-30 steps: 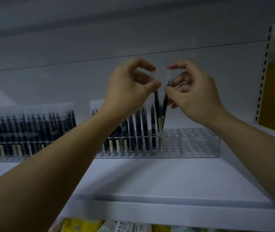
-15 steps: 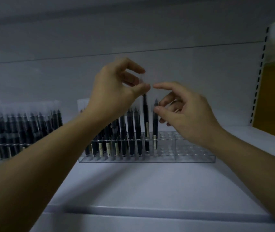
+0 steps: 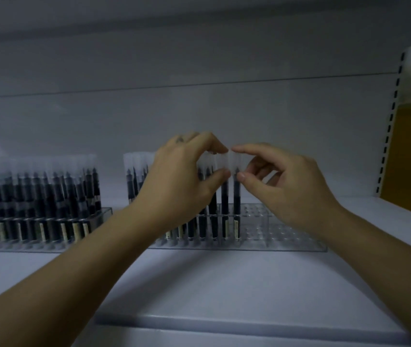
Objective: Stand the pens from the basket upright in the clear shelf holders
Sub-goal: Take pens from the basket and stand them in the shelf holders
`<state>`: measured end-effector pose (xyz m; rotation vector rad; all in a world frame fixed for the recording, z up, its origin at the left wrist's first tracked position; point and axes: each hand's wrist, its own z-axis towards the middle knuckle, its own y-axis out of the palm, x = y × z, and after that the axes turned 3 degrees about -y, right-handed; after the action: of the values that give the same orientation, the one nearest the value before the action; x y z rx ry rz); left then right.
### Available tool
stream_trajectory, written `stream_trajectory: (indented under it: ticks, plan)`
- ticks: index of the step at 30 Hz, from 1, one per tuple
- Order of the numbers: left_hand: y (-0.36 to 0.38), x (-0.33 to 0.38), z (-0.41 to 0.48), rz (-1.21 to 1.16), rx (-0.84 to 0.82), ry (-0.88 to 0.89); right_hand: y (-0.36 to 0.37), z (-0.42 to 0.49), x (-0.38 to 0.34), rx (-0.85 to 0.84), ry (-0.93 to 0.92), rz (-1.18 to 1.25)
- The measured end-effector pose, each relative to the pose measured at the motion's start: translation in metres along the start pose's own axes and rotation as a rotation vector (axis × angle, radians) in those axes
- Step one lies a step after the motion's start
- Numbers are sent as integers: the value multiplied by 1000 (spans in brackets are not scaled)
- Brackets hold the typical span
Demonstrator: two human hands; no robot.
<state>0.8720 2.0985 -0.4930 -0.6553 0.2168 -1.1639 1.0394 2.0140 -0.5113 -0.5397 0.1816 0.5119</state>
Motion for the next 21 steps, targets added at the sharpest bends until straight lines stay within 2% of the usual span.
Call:
stream_trajectory:
  ticks: [6, 13, 17, 21]
  plan:
    - [-11, 1, -8, 86, -69, 30, -3, 0, -7, 6, 35, -53]
    - [-43, 13, -25, 121, -114, 81, -10, -17, -50, -107, 62, -217]
    - [-71, 20, -55, 66, -136, 144, -4, -44, -87, -170, 57, -167]
    - [-103, 10, -106, 77, -70, 146, 8, -70, -122, -127, 33, -95]
